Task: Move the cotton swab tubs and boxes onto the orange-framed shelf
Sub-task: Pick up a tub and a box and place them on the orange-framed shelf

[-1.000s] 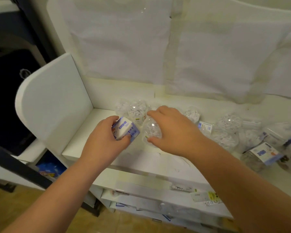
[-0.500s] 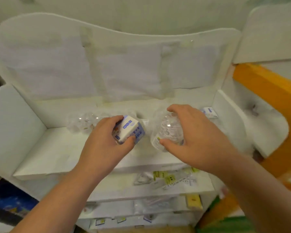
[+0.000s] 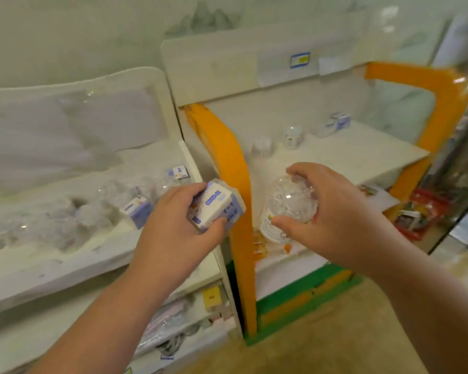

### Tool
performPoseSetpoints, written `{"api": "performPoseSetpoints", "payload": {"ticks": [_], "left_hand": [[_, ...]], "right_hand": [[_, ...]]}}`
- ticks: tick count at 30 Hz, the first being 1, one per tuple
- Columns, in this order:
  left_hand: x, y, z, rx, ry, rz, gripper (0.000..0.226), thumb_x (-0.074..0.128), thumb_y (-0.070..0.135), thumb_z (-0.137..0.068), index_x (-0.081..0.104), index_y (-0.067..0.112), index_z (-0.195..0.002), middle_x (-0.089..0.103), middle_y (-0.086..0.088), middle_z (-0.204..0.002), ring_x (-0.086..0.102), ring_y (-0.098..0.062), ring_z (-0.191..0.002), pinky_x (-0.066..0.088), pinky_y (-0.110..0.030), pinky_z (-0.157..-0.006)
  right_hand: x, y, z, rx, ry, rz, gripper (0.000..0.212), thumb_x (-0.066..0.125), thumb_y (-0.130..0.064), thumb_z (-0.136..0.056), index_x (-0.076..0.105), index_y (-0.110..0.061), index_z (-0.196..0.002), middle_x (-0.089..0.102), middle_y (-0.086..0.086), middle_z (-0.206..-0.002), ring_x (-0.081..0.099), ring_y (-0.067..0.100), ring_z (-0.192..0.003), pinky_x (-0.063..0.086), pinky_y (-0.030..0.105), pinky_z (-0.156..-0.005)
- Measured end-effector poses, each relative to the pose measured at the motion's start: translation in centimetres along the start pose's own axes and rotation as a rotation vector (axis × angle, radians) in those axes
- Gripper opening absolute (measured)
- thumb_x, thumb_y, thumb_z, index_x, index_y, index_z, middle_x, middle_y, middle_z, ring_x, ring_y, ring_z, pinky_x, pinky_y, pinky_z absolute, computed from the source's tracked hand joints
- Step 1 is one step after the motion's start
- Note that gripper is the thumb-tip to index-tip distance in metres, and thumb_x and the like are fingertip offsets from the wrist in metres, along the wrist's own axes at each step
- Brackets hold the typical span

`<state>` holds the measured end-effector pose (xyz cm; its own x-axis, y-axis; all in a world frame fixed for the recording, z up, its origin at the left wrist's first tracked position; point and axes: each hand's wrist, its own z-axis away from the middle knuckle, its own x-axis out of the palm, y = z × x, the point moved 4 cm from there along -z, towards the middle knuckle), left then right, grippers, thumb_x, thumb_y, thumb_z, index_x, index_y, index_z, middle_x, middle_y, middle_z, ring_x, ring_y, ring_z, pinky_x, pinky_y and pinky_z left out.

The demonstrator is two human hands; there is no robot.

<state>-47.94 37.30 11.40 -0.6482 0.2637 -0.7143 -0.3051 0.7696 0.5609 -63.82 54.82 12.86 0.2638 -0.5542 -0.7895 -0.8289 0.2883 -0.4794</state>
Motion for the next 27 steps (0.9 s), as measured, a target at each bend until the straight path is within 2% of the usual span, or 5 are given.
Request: {"api": "performPoseSetpoints", "payload": {"ticks": [4, 11, 14, 18, 27], "left_hand": [[4.5, 4.3, -1.1, 0.068, -0.058, 0.005, 0.056, 0.072, 0.039, -0.075, 0.051, 0.034, -0.128, 0.052, 0.019, -0.111, 0.05, 0.006, -0.099, 0.036, -0.006, -0.082], [11.3, 7.6, -5.0, 0.108, -0.13, 0.025, 0.057, 0.07, 0.043, -0.075, 0.05, 0.037, -0.128, 0.051, 0.02, -0.113, 0.049, 0.005, -0.101, 0.044, -0.022, -0.087], [14.0, 7.9, -7.5, 0.082, -0.116, 0.025, 0.057, 0.07, 0.044, -0.076, 0.048, 0.04, -0.129, 0.05, 0.019, -0.114, 0.051, 0.0, -0.1, 0.047, -0.027, -0.087], [17.4, 7.7, -11.4, 0.064, -0.1, 0.041, 0.056, 0.067, 0.044, -0.077, 0.049, 0.04, -0.129, 0.048, 0.019, -0.114, 0.047, 0.003, -0.098, 0.04, -0.021, -0.084], [22.4, 7.1, -18.9, -0.018, -0.073, 0.016, 0.056, 0.069, 0.039, -0.075, 0.051, 0.037, -0.128, 0.045, 0.02, -0.109, 0.052, -0.005, -0.1, 0.038, -0.021, -0.084]], "right_hand": [[-3.8, 4.7, 2.4, 0.102, 0.041, 0.029, 0.076, 0.071, -0.058, -0.077, 0.035, -0.039, -0.14, 0.037, -0.029, -0.12, 0.04, -0.003, -0.115, 0.035, 0.021, -0.094], [-5.1, 12.3, 3.0, 0.245, 0.035, -0.005, 0.073, 0.069, -0.056, -0.079, 0.031, -0.046, -0.14, 0.039, -0.021, -0.137, 0.038, 0.005, -0.126, 0.036, 0.024, -0.099], [-4.7, 15.5, 1.0, 0.265, -0.004, 0.005, 0.073, 0.069, -0.055, -0.081, 0.031, -0.045, -0.142, 0.038, -0.018, -0.14, 0.041, 0.008, -0.126, 0.038, 0.025, -0.099], [-4.2, 20.3, -3.5, 0.285, -0.027, -0.001, 0.073, 0.07, -0.055, -0.08, 0.032, -0.045, -0.141, 0.038, -0.017, -0.139, 0.047, 0.011, -0.121, 0.043, 0.027, -0.097], [-3.0, 28.6, -13.3, 0.287, -0.018, -0.033, 0.072, 0.072, -0.049, -0.081, 0.032, -0.046, -0.14, 0.039, -0.021, -0.138, 0.042, 0.01, -0.126, 0.045, 0.039, -0.103]]}}
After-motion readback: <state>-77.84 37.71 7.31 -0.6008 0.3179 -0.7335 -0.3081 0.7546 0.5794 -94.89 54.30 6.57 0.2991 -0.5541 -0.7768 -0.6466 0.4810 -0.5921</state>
